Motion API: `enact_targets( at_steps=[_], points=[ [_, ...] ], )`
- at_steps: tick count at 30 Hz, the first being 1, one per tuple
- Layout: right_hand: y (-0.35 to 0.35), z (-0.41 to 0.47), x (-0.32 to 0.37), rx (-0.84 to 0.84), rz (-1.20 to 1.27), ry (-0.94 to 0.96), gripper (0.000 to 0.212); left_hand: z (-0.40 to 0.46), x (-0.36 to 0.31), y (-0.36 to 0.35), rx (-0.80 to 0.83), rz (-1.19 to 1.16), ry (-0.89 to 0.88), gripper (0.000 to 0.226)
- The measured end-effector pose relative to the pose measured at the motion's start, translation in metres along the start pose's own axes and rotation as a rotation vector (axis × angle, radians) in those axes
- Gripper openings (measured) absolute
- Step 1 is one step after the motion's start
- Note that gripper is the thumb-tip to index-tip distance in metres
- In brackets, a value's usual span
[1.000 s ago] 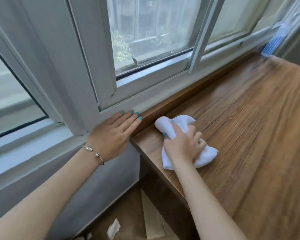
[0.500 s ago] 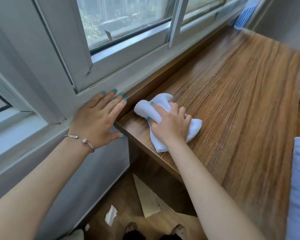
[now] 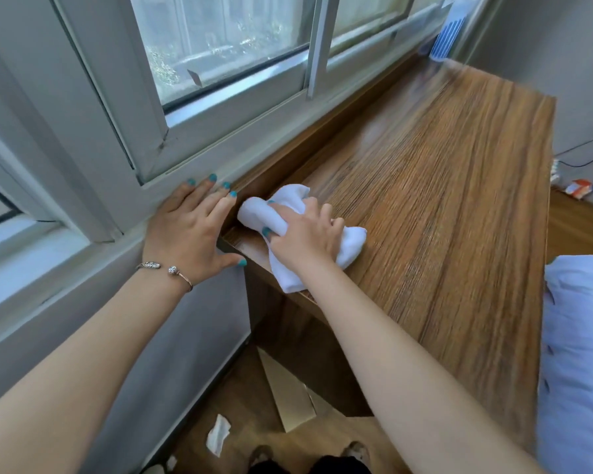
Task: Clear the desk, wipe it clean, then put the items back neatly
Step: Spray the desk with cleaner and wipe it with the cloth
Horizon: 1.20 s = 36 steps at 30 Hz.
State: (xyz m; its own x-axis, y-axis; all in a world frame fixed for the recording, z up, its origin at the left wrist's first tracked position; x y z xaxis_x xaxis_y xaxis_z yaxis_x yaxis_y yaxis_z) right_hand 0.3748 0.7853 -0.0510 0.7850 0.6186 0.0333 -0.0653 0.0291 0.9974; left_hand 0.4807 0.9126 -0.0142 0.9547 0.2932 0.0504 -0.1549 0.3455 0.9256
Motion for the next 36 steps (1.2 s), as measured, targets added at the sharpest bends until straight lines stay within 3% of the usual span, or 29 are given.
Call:
enact_targets(
  at_steps=[2, 7, 11, 15, 17, 19, 21, 25, 32, 36],
  points=[
    [0.001, 0.004, 0.005, 0.001, -0.011, 0.014, 0.047, 0.002, -0.001, 0.000, -0.003, -0.011, 0.006, 0.092],
    [0.003, -0.042, -0.012, -0.015, -0.017, 0.303, 0.049, 0.002, -0.001, -0.001, 0.011, -0.022, 0.004, 0.092],
    [0.004, -0.051, -0.078, 0.029, 0.010, 0.114, 0.046, 0.000, -0.001, 0.000, 0.105, -0.021, 0.044, 0.111],
    [0.004, -0.055, -0.130, 0.172, 0.012, -0.017, 0.062, 0.003, -0.016, 0.008, 0.120, -0.006, 0.168, 0.098],
    [0.008, -0.055, -0.139, 0.226, 0.163, -0.022, 0.076, 0.007, -0.033, 0.011, 0.093, -0.021, 0.204, 0.091],
    [0.017, -0.049, -0.150, 0.225, 0.346, -0.082, 0.075, 0.015, -0.060, 0.014, 0.070, -0.022, 0.147, 0.085],
    [0.022, -0.043, -0.164, 0.274, 0.363, -0.139, 0.070, 0.024, -0.093, 0.018, 0.055, -0.028, 0.066, 0.082],
    [0.013, -0.046, -0.182, 0.482, 0.356, -0.118, 0.090, 0.040, -0.152, 0.008, 0.167, -0.060, 0.006, 0.087],
    [0.018, -0.055, -0.214, 0.502, 0.446, -0.148, 0.114, 0.035, -0.199, -0.021, 0.359, 0.171, 0.136, 0.091],
    [0.008, -0.042, -0.216, 0.524, 0.709, -0.187, 0.132, 0.035, -0.203, -0.027, 0.365, -0.065, 0.249, 0.093]
  ],
)
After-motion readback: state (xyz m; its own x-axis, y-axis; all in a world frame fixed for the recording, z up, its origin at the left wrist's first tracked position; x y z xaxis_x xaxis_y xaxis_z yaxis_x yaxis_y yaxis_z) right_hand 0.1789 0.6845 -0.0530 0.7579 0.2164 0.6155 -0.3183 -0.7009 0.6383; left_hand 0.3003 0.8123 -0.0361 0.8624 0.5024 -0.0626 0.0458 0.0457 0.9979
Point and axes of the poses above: each hand's wrist, its own z-axis towards the middle knuckle, its own y-axis out of the back of the hand, x = y × z, the point moved 7 cm from there along z, towards the middle knuckle, and after that the axes turned 4 degrees about -z, right-handed, at the moved point
